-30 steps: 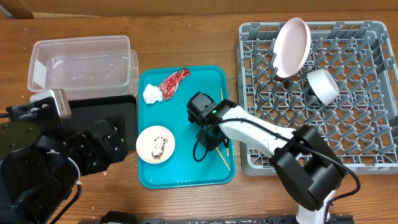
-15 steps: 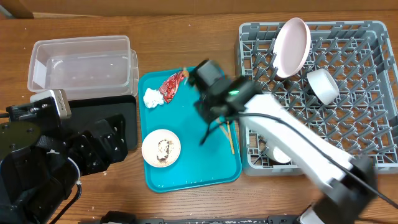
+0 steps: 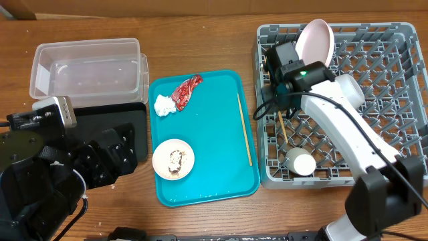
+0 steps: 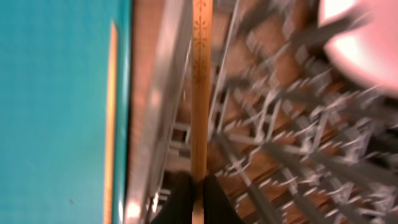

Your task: Sort waste into correct bins and load items into the dishwasher

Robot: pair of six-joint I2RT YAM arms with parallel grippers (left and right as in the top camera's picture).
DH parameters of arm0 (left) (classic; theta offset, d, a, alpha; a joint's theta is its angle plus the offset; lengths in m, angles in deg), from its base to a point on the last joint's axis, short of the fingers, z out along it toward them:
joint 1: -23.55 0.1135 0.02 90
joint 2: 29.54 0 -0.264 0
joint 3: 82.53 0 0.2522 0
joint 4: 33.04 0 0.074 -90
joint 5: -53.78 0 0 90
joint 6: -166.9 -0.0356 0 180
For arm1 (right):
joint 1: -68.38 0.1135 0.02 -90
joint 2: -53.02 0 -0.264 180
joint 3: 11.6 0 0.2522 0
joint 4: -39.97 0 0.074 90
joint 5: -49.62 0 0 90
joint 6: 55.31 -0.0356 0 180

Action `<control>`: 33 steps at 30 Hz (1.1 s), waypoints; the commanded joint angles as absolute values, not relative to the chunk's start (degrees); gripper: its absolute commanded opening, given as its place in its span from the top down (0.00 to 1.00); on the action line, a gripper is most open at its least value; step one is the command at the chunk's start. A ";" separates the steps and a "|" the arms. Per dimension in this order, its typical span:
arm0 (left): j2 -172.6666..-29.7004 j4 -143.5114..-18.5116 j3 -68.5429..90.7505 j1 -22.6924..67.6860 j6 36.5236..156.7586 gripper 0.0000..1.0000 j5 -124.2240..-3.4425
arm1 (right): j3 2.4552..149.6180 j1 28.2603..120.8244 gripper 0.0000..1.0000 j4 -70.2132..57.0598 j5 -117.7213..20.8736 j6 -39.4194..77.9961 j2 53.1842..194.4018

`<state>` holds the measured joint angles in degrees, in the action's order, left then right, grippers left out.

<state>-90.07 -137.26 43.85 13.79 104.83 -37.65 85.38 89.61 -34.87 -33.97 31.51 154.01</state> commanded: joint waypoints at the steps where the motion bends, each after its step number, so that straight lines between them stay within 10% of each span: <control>1: -90.22 -137.00 44.26 13.87 104.35 0.00 -37.69 | 84.27 90.22 0.67 -34.56 -36.72 31.22 154.43; 5: -90.22 -137.00 44.26 13.87 104.35 0.00 -37.69 | 85.88 93.20 0.50 -34.56 -37.13 31.20 152.46; 33: -90.22 -137.00 44.26 13.87 104.35 0.00 -37.69 | 80.97 106.66 0.42 -18.43 -24.92 33.87 170.49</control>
